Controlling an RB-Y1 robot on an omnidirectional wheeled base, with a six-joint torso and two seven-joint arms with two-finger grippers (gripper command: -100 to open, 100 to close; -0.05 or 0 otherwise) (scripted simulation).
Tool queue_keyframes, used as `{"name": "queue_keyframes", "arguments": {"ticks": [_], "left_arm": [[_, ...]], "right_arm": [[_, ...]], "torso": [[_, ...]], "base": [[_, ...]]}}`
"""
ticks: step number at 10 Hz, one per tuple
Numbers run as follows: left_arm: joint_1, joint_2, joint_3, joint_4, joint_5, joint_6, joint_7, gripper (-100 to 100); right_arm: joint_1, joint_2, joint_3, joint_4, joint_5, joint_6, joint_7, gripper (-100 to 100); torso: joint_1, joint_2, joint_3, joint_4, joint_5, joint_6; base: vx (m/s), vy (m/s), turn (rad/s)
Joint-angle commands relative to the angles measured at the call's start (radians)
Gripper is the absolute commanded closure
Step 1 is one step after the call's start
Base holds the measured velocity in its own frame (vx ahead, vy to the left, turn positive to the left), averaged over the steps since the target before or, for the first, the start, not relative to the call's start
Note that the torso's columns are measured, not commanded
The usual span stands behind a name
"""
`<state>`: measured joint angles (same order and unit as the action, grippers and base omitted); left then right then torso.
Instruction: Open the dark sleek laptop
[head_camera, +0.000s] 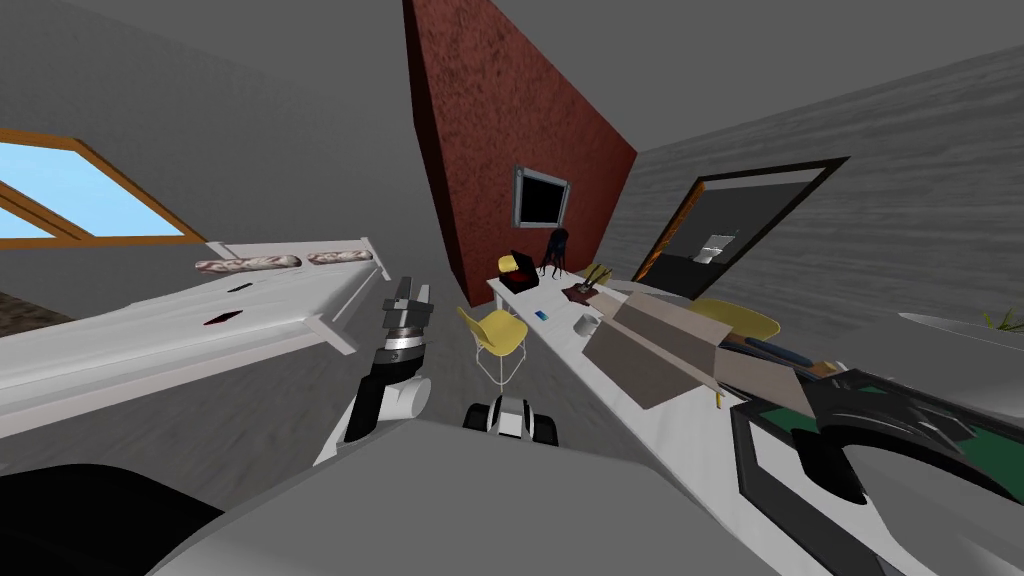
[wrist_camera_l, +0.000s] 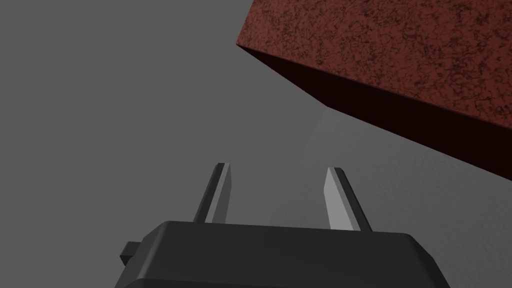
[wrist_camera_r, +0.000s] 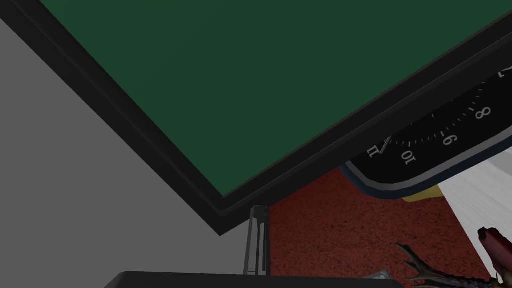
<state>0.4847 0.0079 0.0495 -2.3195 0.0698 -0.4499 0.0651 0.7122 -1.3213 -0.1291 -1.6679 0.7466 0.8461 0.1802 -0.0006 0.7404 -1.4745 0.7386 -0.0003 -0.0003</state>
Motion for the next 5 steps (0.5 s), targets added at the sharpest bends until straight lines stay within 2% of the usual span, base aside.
{"name": "queue_keyframes", "arguments": {"ticks": [1, 2, 3, 4, 5], "left_arm": [[0.000, 0.000, 0.000, 0.000, 0.000, 0.000, 0.000, 0], [0.000, 0.000, 0.000, 0.000, 0.000, 0.000, 0.000, 0], [0.000, 0.000, 0.000, 0.000, 0.000, 0.000, 0.000, 0], [0.000, 0.000, 0.000, 0.000, 0.000, 0.000, 0.000, 0], [0.000, 0.000, 0.000, 0.000, 0.000, 0.000, 0.000, 0]], "right_arm": [[-0.025, 0.059, 0.029, 0.016, 0.074, 0.067, -0.014, 100], [-0.025, 0.059, 0.029, 0.016, 0.094, 0.068, -0.014, 100], [-0.042, 0.098, 0.048, 0.025, 0.129, 0.111, -0.022, 100], [-0.042, 0.098, 0.048, 0.025, 0.153, 0.113, -0.022, 100], [-0.058, 0.138, 0.067, 0.034, 0.182, 0.158, -0.030, 100]], "torso": [[0.000, -0.001, -0.001, 0.000, 0.000, 0.000], [0.000, -0.001, -0.001, 0.000, 0.000, 0.000], [0.000, -0.003, -0.002, -0.001, 0.000, 0.001], [0.000, -0.003, -0.002, -0.001, 0.000, 0.000], [0.001, -0.003, -0.002, -0.001, 0.000, 0.000]], "base": [[-0.055, -0.014, 0.125], [-0.047, -0.018, 0.052], [-0.056, -0.025, 0.096], [-0.051, -0.017, 0.070], [-0.054, -0.011, 0.121]]}}
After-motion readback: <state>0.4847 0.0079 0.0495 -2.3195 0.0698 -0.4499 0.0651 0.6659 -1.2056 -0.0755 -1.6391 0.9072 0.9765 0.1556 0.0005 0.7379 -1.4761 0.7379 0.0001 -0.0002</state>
